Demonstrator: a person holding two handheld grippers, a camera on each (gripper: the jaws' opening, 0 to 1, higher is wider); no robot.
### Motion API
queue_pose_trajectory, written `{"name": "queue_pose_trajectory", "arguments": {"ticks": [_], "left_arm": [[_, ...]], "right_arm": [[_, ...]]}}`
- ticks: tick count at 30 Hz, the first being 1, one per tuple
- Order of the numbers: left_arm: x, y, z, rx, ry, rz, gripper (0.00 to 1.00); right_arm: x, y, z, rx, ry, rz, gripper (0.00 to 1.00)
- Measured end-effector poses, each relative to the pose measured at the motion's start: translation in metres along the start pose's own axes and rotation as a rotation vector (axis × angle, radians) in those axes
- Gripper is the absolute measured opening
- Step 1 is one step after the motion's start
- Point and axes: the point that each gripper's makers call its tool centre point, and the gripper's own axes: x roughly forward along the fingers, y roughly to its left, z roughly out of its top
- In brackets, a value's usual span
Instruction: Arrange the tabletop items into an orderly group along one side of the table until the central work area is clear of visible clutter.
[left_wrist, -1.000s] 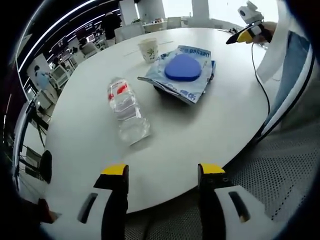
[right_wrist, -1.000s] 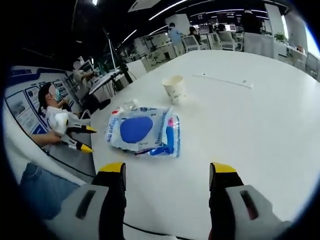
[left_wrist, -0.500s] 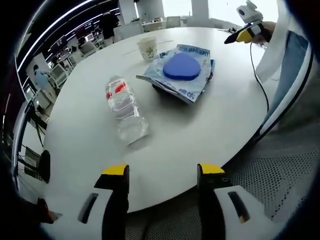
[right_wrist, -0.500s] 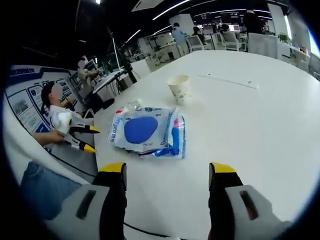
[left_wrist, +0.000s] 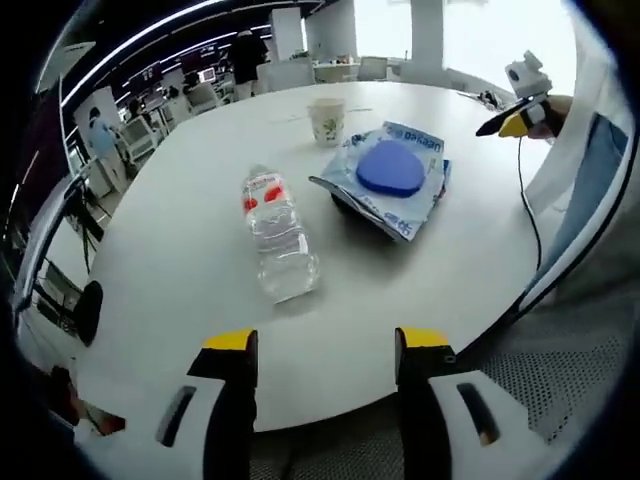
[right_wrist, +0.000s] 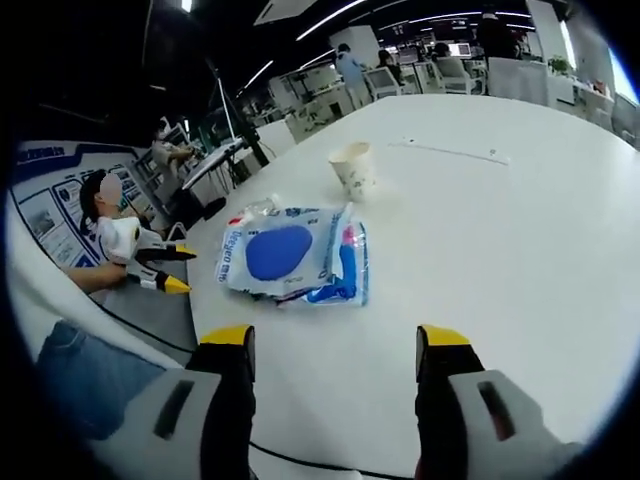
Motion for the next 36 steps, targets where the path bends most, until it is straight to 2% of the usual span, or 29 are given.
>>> {"name": "queue_pose_trajectory", "arguments": {"ticks": [4, 9, 11, 15, 19, 25, 30, 36], "left_arm": [[-0.001, 0.010, 0.003, -0.076, -0.035, 0.003, 0.56], [0.001, 0.011, 0.007, -0.107, -0.049, -0.006, 0.55], [0.001, 0.013, 0.013, -0.174, -0.081, -0.006, 0.55], [0.003, 0.023, 0.033, -0.375, -0.214, 0.010, 0.60], [0.006, 0.023, 0.042, -0.471, -0.268, 0.024, 0.59], [0.006, 0.019, 0.056, -0.464, -0.273, 0.026, 0.58], [0.000, 0.022, 0.077, -0.468, -0.304, 0.040, 0.59], [0.003, 0.016, 0.099, -0.423, -0.300, 0.026, 0.58]], "right_arm": [[-0.002, -0.002, 0.001, 0.005, -0.007, 0.000, 0.64], [-0.006, -0.005, 0.004, 0.016, -0.024, -0.003, 0.63], [-0.008, -0.006, 0.004, 0.021, -0.029, -0.004, 0.63], [-0.008, -0.007, -0.004, 0.047, -0.029, -0.003, 0.62], [-0.012, -0.010, -0.006, 0.056, -0.031, -0.008, 0.62], [-0.016, -0.019, -0.007, 0.091, -0.039, -0.022, 0.60], [-0.016, -0.019, -0.006, 0.098, -0.047, -0.019, 0.59], [-0.013, -0.017, -0.008, 0.096, -0.038, -0.007, 0.59]]}}
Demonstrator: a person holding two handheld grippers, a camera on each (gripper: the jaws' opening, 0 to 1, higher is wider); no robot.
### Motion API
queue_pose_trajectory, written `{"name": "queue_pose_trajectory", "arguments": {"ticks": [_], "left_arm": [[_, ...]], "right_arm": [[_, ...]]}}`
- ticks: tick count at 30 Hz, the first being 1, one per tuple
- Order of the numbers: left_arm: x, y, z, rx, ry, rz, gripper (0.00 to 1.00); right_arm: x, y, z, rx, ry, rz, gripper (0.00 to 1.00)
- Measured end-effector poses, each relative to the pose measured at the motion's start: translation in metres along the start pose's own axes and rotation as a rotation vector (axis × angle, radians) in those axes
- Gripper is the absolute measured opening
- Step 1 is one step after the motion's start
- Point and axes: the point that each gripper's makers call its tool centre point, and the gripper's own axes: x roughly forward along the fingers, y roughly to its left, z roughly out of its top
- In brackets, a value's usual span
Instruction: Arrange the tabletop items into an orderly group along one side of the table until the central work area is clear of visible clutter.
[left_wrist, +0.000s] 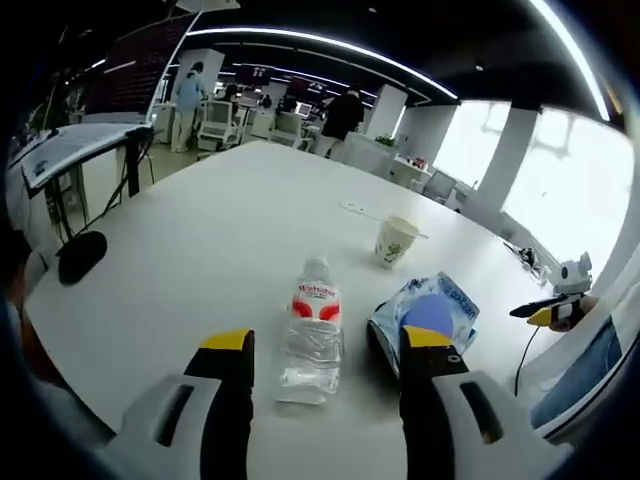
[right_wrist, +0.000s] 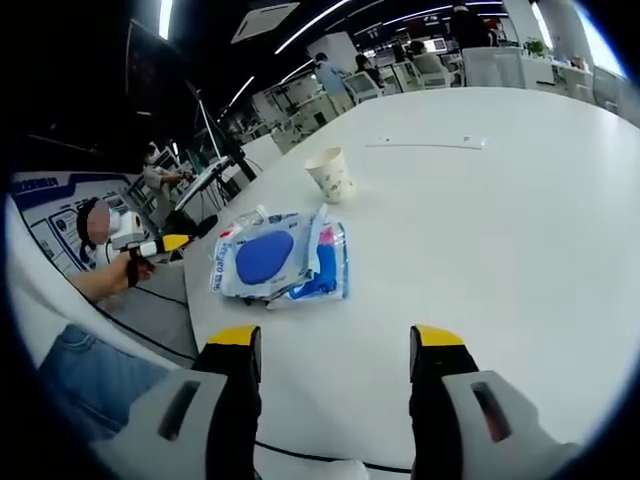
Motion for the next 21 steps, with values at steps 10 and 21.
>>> {"name": "queue_pose_trajectory", "arguments": {"ticks": [10, 21], "left_arm": [[0.012, -0.012, 0.014, 0.070, 0.031, -0.030, 0.57], [0.027, -0.013, 0.027, 0.158, 0.098, -0.031, 0.46]], "right_arm": [[-0.002, -0.003, 0.000, 0.003, -0.002, 0.001, 0.59], [-0.005, -0.006, -0.012, 0.014, 0.017, -0.001, 0.58]]}}
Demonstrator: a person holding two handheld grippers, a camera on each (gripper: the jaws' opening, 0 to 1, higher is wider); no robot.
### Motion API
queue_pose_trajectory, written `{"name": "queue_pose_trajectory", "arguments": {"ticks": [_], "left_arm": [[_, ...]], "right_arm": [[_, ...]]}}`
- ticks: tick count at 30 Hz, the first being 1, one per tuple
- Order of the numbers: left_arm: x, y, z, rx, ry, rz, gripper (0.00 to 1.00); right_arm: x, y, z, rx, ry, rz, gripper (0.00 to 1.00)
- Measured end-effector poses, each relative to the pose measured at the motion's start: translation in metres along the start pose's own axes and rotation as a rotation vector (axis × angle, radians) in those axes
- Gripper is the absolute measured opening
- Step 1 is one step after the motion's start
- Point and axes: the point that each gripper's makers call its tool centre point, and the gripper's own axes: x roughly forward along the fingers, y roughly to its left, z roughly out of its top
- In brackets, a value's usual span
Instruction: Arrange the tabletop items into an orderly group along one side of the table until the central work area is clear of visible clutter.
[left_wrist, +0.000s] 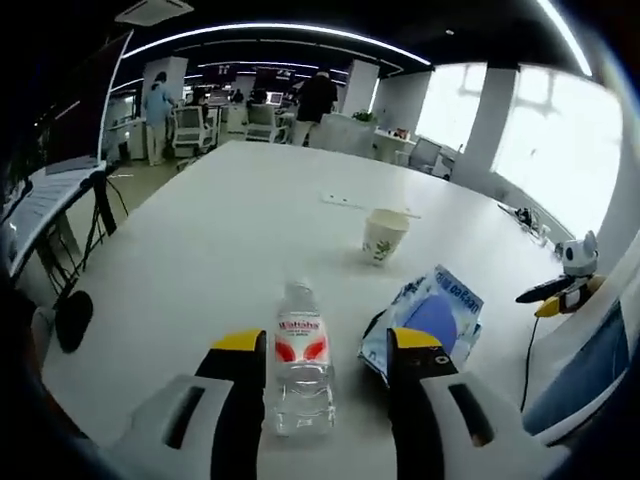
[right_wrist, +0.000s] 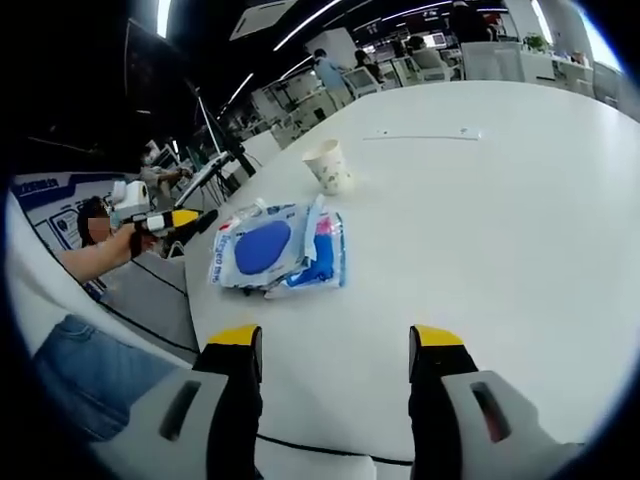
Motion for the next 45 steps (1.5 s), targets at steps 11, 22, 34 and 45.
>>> {"name": "queue_pose_trajectory", "arguments": {"ticks": [11, 22, 34, 45], "left_arm": [[0.012, 0.006, 0.005, 0.004, 0.030, 0.023, 0.42], [0.043, 0.029, -0.004, -0.050, 0.107, 0.060, 0.42], [0.075, 0.026, -0.003, -0.070, 0.172, 0.065, 0.43], [0.100, 0.019, -0.012, -0.122, 0.254, 0.033, 0.45]], "right_arm": [[-0.013, -0.013, -0.006, 0.033, -0.018, -0.035, 0.57], [-0.016, -0.018, -0.012, 0.061, -0.009, -0.046, 0.56], [-0.015, -0.018, -0.008, 0.052, -0.011, -0.043, 0.57], [-0.018, -0.024, -0.009, 0.087, -0.015, -0.064, 0.56]]}}
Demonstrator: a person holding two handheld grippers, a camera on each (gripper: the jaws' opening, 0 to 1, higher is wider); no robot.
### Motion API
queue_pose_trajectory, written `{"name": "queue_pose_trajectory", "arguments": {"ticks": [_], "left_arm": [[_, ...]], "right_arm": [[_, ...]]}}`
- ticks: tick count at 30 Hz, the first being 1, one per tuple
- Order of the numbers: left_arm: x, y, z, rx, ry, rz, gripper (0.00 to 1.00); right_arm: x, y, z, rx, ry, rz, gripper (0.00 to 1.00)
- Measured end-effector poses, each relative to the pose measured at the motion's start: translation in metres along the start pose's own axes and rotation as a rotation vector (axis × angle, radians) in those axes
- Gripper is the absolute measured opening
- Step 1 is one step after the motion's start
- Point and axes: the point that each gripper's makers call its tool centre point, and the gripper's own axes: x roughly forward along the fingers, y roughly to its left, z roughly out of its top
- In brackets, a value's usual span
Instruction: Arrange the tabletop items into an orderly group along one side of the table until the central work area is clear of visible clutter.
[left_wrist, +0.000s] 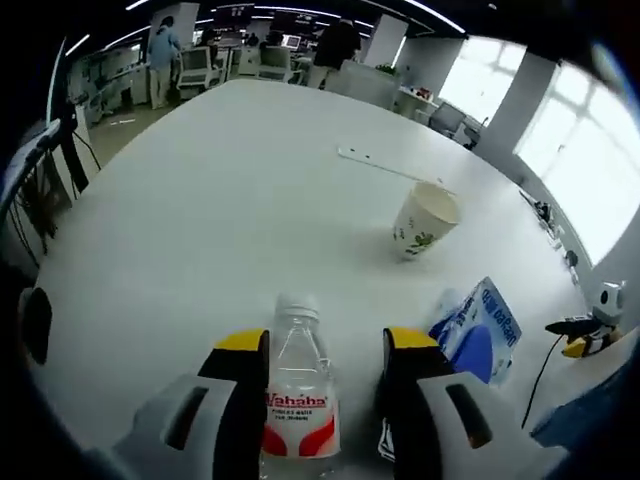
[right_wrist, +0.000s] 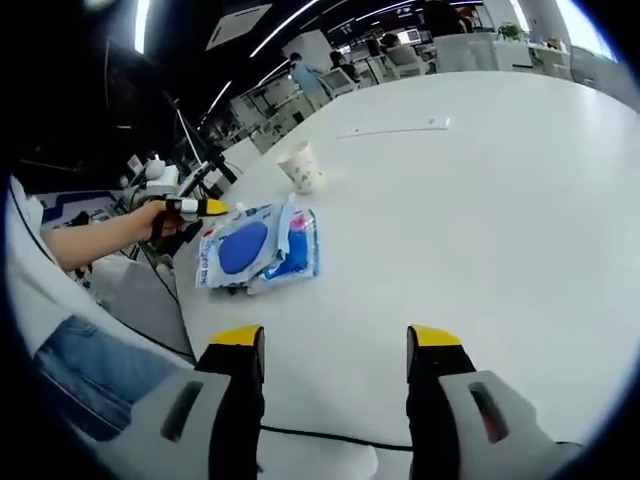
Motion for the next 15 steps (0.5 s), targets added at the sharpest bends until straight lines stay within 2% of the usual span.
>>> {"name": "queue_pose_trajectory", "arguments": {"ticks": [15], "left_arm": [[0.019, 0.009, -0.006, 0.060, 0.108, 0.046, 0.42]], "right_arm": [[0.002, -0.002, -0.004, 0.010, 0.024, -0.006, 0.55]]}}
